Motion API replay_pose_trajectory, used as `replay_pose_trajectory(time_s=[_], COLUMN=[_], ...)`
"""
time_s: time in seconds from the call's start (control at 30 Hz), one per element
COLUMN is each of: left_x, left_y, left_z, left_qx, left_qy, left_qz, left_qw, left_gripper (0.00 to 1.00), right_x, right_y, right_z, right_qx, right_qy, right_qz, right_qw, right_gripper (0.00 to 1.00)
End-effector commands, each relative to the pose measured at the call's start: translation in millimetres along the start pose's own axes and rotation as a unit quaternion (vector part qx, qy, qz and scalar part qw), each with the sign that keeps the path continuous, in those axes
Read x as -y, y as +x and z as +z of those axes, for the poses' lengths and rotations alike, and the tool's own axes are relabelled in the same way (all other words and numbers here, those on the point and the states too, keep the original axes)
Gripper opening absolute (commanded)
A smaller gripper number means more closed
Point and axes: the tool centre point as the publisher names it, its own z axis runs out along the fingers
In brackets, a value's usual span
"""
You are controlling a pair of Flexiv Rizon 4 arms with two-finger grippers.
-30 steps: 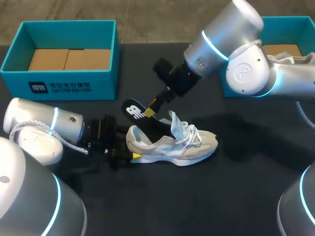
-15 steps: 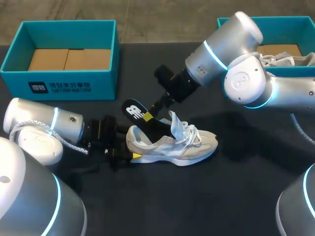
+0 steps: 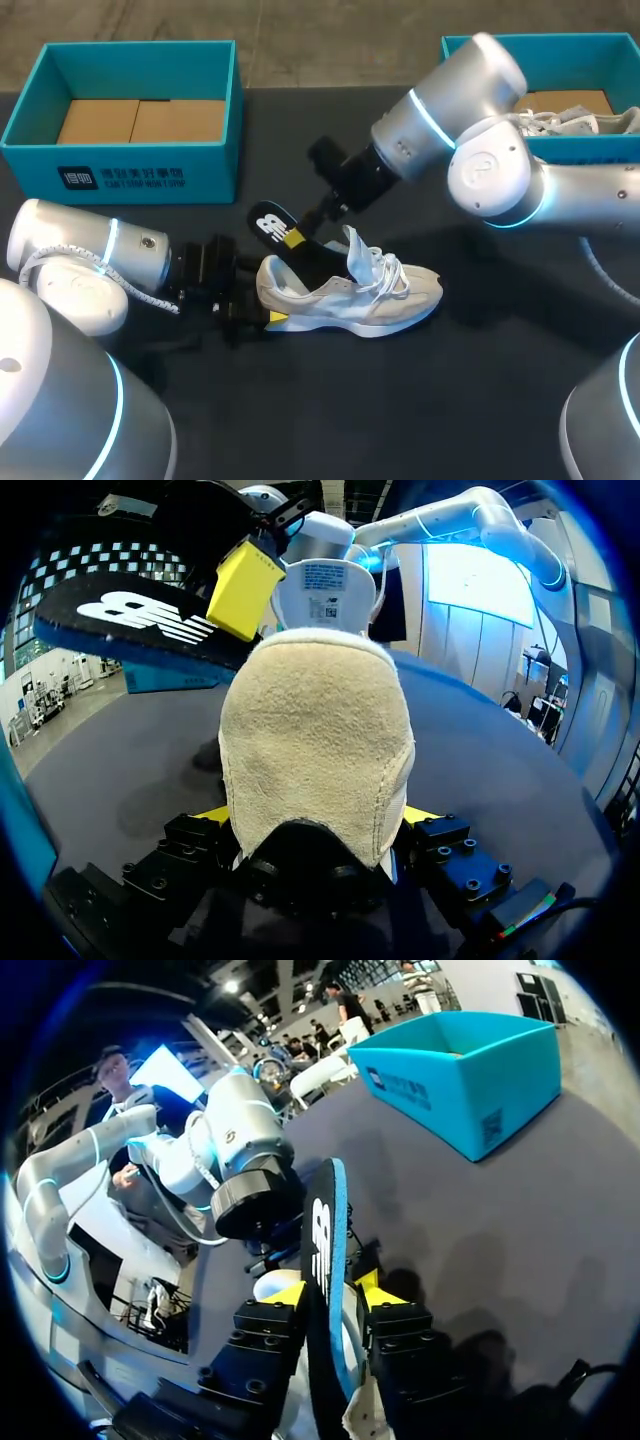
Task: Take the shoe out of the shoebox, open the shoe tongue, remove and reinsert the insole, then place the shoe into the shoebox
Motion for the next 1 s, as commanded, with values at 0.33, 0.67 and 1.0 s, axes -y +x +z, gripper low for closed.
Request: replay_pose_trajectory(time_s=[0.33,0.67,1.0], left_x=[-2,-2,-2], left_y=[-0.6,-0.6,-0.6], left_z=[0,0,0], left_qx=[-0.001,-0.001,-0.001], left_qy=[-0.002,-0.002,-0.002], left_qz=[0.0,0.0,0.0], left_qw=[1.0,1.0,1.0], left_gripper=[0.0,0.0,0.0], right_x=[-3.0,-32.2,-72.4], right_y=[-1.0,9.3,16.8], right_z=[1,-32,-59], right_qx=[-0.009,0.007,0.037], right_qy=[0.009,-0.026,-0.067], right_qz=[-0.009,-0.063,-0.128], right_qw=[1.0,0.998,0.989], right_gripper=[0.0,0.0,0.0])
